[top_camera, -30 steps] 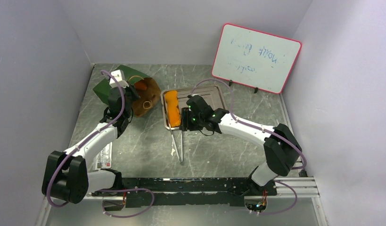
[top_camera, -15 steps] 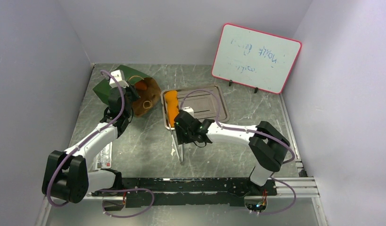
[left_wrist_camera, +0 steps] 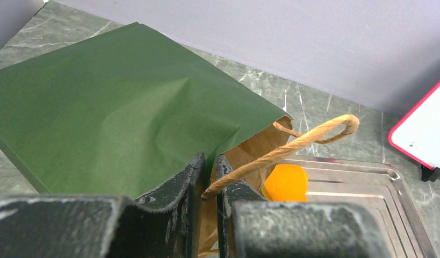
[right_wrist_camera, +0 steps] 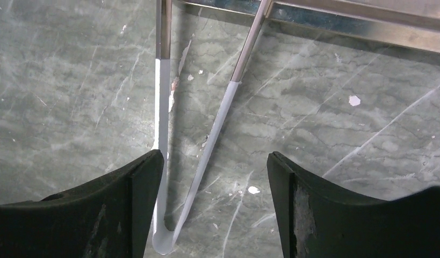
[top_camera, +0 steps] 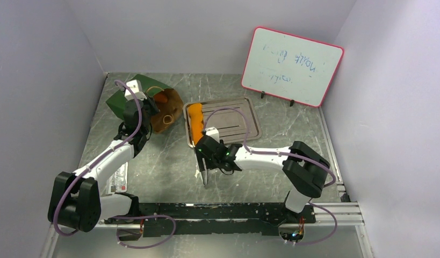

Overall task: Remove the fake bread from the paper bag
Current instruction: Pick up the clamp from the container.

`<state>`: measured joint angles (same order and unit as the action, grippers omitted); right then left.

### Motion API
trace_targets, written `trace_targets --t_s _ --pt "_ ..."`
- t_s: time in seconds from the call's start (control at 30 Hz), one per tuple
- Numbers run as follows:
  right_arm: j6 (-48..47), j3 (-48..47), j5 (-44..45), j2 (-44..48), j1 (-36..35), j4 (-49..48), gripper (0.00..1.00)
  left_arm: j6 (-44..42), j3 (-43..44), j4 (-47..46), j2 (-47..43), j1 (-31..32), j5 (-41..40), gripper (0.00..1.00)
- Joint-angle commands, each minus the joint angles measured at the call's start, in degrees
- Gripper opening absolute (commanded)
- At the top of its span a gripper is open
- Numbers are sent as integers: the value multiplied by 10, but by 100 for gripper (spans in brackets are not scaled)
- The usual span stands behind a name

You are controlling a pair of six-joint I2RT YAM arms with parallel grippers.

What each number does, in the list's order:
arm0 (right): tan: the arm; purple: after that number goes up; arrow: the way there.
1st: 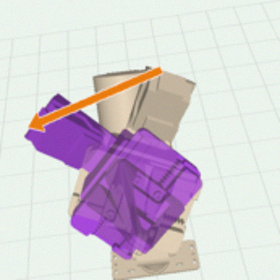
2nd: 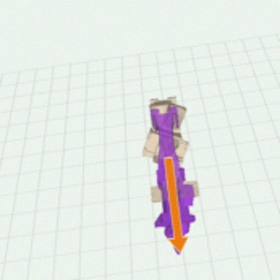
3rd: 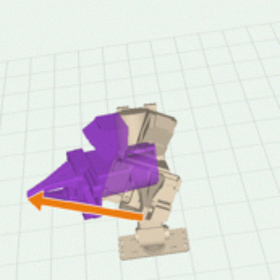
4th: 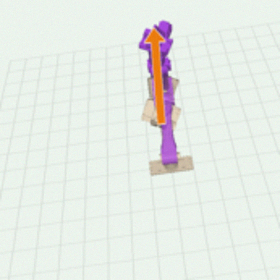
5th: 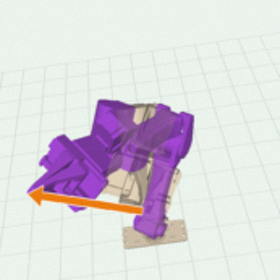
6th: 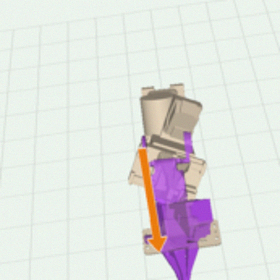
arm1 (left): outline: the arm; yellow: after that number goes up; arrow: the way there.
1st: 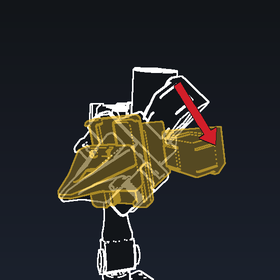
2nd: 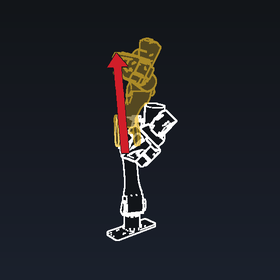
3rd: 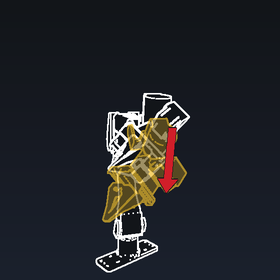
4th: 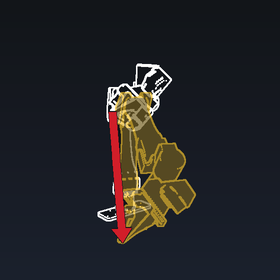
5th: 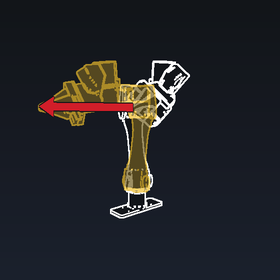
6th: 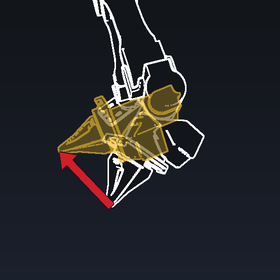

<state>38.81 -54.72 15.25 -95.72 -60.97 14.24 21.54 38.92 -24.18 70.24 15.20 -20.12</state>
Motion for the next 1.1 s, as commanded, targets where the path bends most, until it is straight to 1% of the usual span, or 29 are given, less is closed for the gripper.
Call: trace_targets --t_s 0.0,0.23,0.4,0.57,0.73,0.8,0.87,0.9,0.97,1.0,1.07 --pt "7 8 35 15 -10 -19 72 10 1 -20 -1 -4 9 7" --pt "12 6 68 7 -19 -22 71 9 2 -19 2 -4 10 7" --pt "23 6 94 5 -19 -23 69 8 -1 -21 1 -4 10 7" --pt "17 0 88 -11 -19 -24 66 9 -1 -21 3 -4 10 7" --pt "12 -21 75 -59 -18 -23 60 10 -1 -23 5 -4 10 7" --pt "14 -22 75 -81 -16 -16 54 9 -1 -23 5 -4 10 7" --pt "18 -23 68 -93 -13 -19 43 9 0 -23 6 -4 10 7" --pt "22 -23 66 -93 -10 -22 31 9 0 -21 6 -4 9 7" --pt "31 -17 64 -83 -9 -29 13 7 1 -20 6 -4 8 7" --pt "37 -12 63 -77 -9 -31 7 7 2 -21 6 -4 8 7" --pt "47 -6 60 -63 -8 -30 3 7 3 -21 6 -4 8 7"
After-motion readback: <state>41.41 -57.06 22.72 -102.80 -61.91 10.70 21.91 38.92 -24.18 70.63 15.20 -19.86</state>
